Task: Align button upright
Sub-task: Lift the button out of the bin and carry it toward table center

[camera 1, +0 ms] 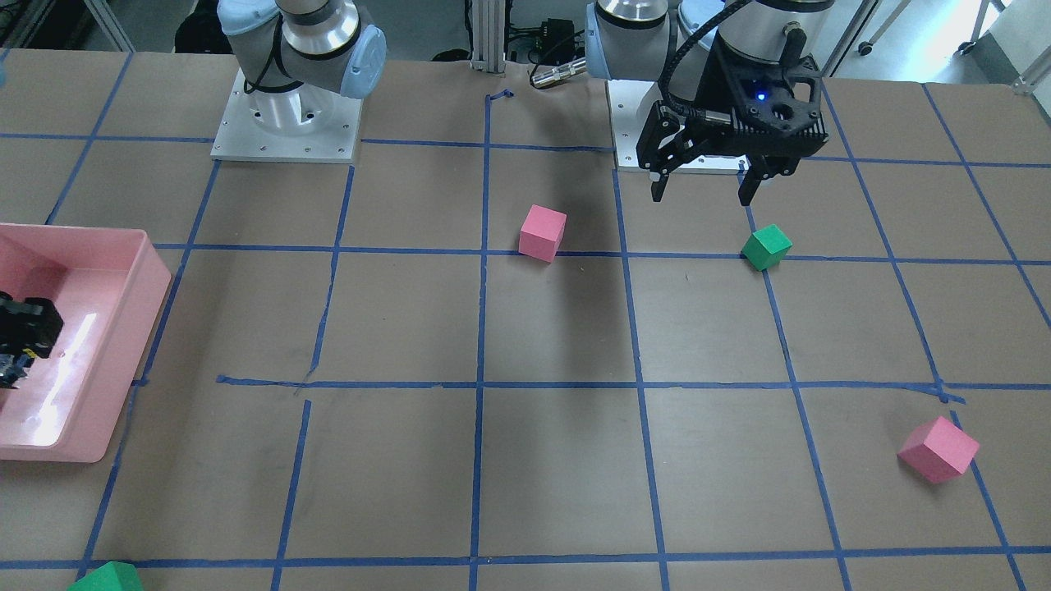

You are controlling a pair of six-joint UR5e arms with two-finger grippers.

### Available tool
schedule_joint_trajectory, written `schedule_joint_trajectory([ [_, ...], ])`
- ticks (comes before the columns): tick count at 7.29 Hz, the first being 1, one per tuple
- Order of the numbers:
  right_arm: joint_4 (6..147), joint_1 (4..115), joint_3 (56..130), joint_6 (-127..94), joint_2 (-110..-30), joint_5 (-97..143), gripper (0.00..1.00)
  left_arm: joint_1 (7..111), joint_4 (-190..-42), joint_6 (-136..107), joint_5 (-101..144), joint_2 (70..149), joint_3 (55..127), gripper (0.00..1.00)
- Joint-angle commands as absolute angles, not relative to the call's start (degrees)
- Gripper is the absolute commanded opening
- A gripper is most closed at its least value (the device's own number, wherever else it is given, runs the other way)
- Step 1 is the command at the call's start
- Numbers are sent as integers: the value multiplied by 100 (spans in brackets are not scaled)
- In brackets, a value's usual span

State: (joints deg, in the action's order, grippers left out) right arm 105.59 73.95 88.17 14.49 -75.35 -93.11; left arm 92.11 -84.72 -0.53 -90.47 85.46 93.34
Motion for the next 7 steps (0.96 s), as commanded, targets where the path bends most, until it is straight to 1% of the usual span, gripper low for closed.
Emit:
schedule_joint_trajectory([
  [1,10669,8835,8763,113,-7244,-8959,0,9211,-8473,-53,-9044,8552,9334,100],
  [2,11314,9390,8763,-547,-6798,-8808,0,9220,-8473,-53,-9044,8543,9334,100],
  [3,11895,9656,8728,-719,-6350,-8789,0,9211,-8473,-53,-9044,8543,9334,100],
  [6,11997,10597,8158,-1956,-5689,-8578,0,9220,-8473,-53,-9044,8543,9334,100],
  [7,12006,10643,7991,-2003,-5539,-8291,0,9211,-8473,-53,-9044,8543,9334,100],
])
